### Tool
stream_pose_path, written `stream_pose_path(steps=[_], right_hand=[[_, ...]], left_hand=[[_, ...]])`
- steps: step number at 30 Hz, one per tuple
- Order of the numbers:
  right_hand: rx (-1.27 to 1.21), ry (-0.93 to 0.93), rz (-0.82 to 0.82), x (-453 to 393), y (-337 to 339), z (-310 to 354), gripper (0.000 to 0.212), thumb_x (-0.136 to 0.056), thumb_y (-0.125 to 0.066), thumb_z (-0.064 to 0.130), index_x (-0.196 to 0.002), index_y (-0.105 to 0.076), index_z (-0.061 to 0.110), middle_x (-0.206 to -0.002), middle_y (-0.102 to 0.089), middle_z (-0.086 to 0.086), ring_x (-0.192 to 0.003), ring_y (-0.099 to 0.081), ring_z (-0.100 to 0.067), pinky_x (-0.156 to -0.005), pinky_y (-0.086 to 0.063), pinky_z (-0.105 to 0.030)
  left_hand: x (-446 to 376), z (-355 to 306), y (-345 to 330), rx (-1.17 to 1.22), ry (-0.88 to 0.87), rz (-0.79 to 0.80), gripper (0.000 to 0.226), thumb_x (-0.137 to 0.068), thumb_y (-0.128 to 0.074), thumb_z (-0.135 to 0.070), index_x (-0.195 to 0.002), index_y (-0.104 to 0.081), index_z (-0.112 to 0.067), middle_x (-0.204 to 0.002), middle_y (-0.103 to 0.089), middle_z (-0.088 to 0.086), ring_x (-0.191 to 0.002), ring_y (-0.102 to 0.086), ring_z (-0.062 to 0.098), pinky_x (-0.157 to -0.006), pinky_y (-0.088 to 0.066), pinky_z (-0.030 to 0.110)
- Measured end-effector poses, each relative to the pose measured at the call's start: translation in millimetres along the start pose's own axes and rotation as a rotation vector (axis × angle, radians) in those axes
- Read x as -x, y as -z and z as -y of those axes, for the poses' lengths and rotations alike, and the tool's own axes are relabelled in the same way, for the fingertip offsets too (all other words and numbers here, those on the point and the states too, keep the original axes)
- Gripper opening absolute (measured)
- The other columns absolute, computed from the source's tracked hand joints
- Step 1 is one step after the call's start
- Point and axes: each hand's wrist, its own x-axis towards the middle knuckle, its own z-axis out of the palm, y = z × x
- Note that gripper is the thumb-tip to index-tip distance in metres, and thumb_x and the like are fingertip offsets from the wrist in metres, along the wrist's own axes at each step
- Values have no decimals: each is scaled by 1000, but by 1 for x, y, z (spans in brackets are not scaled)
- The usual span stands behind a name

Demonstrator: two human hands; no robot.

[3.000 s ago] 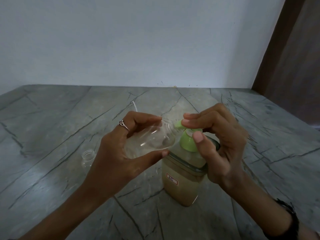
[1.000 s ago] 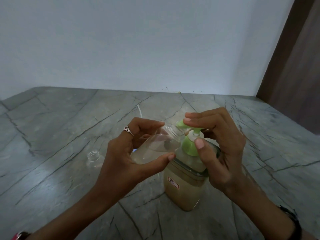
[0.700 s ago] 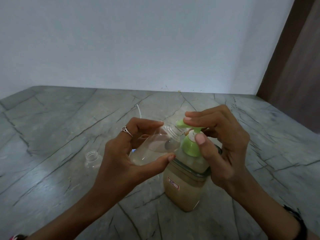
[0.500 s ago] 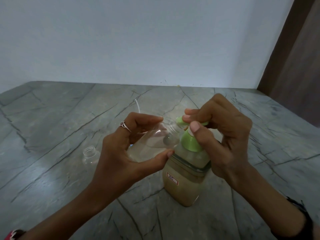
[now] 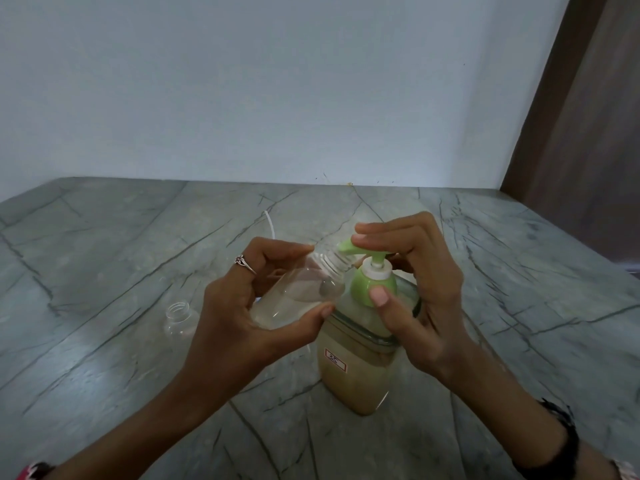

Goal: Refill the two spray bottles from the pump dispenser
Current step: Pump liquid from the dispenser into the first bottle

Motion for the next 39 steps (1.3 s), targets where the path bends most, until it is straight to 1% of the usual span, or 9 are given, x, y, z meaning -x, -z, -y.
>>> stream_pose_path(steps=[6,11,15,17,19,22,26,28,39], right_hand=[[18,24,-23,-1,-1,-1,30,-81,-48,23,-108,-56,13,-109,-51,9,-101,-53,2,-76,-45,-14],[0,4,-59,-4,-3,-1,22,-81,-49,20,-98,-60,11,-95,-55,7,-99,-57,2,-75,-46,-13],[20,-24,-100,-9,-4,4,18,-82,-50,19,-80,-64,7,-75,-55,-5,-75,-63,-16,-64,-53,-22],[31,-13,-100,-9,-4,6,18,-82,-49,17,-79,-64,7,-71,-56,-10,-73,-63,-18,-65,-53,-20],[21,-7,-90,-7,-4,5,16,-83,-46,17,-86,-61,11,-77,-58,-8,-84,-63,-9,-69,-50,-15],[-1,-8,-78,-5,-3,2,21,-83,-43,18,-93,-61,12,-90,-57,1,-96,-58,2,-73,-46,-14],[-17,0,-50,-2,-2,1,27,-82,-43,20,-102,-59,12,-98,-55,10,-101,-55,2,-76,-44,-13],[-8,3,-43,0,-2,1,29,-81,-44,21,-105,-58,11,-104,-54,7,-102,-55,0,-77,-44,-14],[9,6,-90,-2,-3,2,25,-80,-46,15,-96,-63,10,-96,-58,1,-99,-58,-1,-77,-44,-13]], left_hand=[[0,0,0,25,9,-4,42,-61,-75,-36,-99,-57,-33,-101,-67,-19,-91,-67,3,-72,-53,14],[0,0,0,16,0,1,38,-61,-75,-36,-95,-57,-39,-102,-67,-22,-92,-67,0,-73,-52,13],[0,0,1,-19,-11,22,40,-62,-75,-39,-97,-56,-41,-103,-66,-17,-92,-67,2,-73,-52,13],[1,0,2,-27,-14,23,41,-62,-75,-40,-98,-56,-46,-104,-66,-16,-92,-66,3,-73,-53,14],[1,0,3,-26,-20,20,42,-62,-74,-39,-98,-56,-47,-104,-66,-18,-92,-66,2,-73,-52,13],[0,-2,1,-3,-23,20,41,-63,-75,-37,-98,-56,-47,-103,-66,-22,-94,-66,1,-74,-51,12],[-1,-3,-1,38,-17,21,39,-63,-75,-37,-97,-57,-44,-104,-67,-21,-94,-66,2,-74,-53,14],[-1,-4,-2,61,2,14,38,-62,-75,-34,-94,-58,-45,-101,-68,-20,-92,-67,2,-72,-53,14],[1,-4,-5,99,35,-12,37,-58,-76,-34,-90,-60,-46,-96,-70,-19,-87,-68,2,-71,-53,14]])
